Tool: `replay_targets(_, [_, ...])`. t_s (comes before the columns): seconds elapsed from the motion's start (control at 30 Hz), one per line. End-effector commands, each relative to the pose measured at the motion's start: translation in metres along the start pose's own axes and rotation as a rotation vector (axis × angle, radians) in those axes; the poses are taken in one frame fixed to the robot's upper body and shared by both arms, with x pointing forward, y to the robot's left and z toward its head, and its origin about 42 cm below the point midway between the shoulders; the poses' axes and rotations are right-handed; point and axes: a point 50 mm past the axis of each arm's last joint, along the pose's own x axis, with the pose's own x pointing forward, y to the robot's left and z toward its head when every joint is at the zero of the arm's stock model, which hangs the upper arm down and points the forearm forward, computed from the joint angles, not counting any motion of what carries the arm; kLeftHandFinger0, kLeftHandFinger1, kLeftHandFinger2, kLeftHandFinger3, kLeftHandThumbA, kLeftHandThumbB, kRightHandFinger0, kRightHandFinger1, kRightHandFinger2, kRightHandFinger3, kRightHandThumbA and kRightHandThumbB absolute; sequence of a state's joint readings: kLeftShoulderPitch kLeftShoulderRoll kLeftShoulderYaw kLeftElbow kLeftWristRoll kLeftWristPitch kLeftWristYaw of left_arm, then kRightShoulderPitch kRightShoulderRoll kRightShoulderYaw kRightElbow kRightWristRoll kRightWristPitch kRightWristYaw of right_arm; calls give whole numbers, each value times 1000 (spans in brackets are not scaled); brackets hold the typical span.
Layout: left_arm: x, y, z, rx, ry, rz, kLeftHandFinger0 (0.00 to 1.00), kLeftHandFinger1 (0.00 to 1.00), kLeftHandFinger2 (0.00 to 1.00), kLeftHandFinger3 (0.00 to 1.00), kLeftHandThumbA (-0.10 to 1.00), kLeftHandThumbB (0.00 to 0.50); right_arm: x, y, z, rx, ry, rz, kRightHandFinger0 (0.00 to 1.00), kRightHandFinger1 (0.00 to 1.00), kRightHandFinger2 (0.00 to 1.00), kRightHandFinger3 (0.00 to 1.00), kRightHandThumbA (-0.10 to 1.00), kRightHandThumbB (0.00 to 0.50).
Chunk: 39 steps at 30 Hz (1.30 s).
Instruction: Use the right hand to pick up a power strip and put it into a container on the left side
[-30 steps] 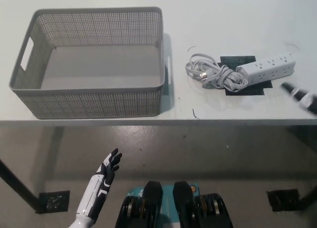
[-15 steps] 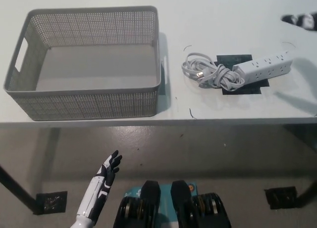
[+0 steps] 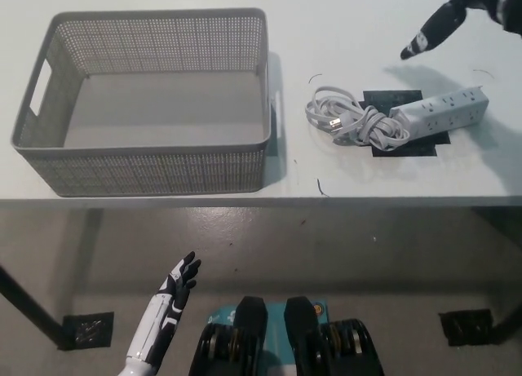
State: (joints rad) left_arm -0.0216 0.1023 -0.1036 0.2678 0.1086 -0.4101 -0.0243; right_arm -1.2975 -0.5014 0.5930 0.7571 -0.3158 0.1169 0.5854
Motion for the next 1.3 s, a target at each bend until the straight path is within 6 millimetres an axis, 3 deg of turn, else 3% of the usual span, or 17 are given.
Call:
replay_targets(0.0, [0,10,11,42,-88,-6,1000,1000,1000,1000,1000,196,3,-57,42,-149,126,170,1000,1000,1000,1000,1000,387])
replay_targets(0.13, [0,10,11,42,-86,-7,1000,1000,1000,1000,1000,200,23,-40,43,-121,171,229,1000,1000,1000,1000,1000,393])
replay_targets(0.23, [-2,8,10,43,-84,-10,1000,1000,1000,1000,1000,193,36,-21,44,-59,229,269,1000,1000,1000,1000,1000,443])
replay_targets(0.37, [-2,9,10,53,-83,-8,1000,1000,1000,1000,1000,197,45,-5,51,-21,237,321,1000,1000,1000,1000,1000,399])
replay_targets(0.4, [-1,9,11,49,-86,-5,1000,1000,1000,1000,1000,197,49,1,55,-24,204,338,1000,1000,1000,1000,1000,356])
replay_targets(0.67, [1,9,12,51,-90,-6,1000,1000,1000,1000,1000,182,60,23,56,12,247,330,1000,1000,1000,1000,1000,384])
replay_targets(0.8, [-1,9,12,49,-90,-2,1000,1000,1000,1000,1000,180,63,34,51,13,288,328,1000,1000,1000,1000,1000,426])
replay_targets(0.87, [-1,10,12,47,-90,-3,1000,1000,1000,1000,1000,179,63,40,46,24,311,339,1000,1000,1000,1000,1000,423])
replay_targets(0.93, [-1,10,12,44,-90,-3,1000,1000,1000,1000,1000,180,64,46,38,-12,331,344,1000,1000,1000,1000,1000,388])
replay_targets(1.13, [-1,10,13,58,-93,-1,1000,1000,1000,1000,1000,186,59,40,24,-96,389,335,1000,1000,1000,1000,1000,375])
replay_targets(1.27, [0,10,13,57,-95,-4,1000,1000,1000,1000,1000,188,56,35,16,-61,401,297,1000,1000,1000,1000,1000,386])
